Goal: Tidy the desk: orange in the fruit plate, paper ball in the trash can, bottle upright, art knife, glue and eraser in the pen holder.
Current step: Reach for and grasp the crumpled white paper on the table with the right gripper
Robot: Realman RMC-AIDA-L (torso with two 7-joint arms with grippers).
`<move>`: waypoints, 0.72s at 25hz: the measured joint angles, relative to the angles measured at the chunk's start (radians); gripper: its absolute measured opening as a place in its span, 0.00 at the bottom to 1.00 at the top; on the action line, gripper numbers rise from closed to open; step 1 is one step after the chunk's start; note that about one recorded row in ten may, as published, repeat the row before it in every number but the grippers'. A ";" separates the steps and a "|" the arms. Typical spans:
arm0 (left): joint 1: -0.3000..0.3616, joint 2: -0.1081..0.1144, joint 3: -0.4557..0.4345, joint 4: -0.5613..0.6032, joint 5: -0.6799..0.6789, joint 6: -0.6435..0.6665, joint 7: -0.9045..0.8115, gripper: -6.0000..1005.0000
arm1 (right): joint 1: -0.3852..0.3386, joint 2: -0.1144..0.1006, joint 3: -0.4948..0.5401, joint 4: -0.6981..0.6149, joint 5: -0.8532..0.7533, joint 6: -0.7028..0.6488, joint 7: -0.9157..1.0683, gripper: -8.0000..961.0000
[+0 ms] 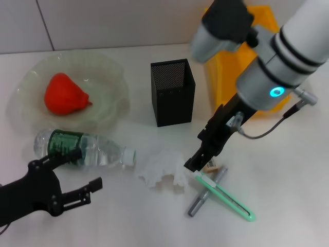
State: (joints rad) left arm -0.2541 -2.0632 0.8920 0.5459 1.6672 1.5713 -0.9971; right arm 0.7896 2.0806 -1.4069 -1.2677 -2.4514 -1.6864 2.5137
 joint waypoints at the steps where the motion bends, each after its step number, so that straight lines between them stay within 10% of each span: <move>1: -0.002 0.000 0.001 0.000 0.008 0.003 -0.002 0.87 | 0.002 0.000 -0.016 0.014 -0.001 0.017 0.003 0.85; 18: -0.004 0.000 0.005 0.000 0.021 0.009 -0.015 0.87 | 0.039 0.007 -0.147 0.161 0.009 0.207 0.024 0.84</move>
State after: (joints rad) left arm -0.2580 -2.0631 0.8973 0.5460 1.6877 1.5800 -1.0121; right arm 0.8289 2.0876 -1.5537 -1.1069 -2.4426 -1.4796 2.5379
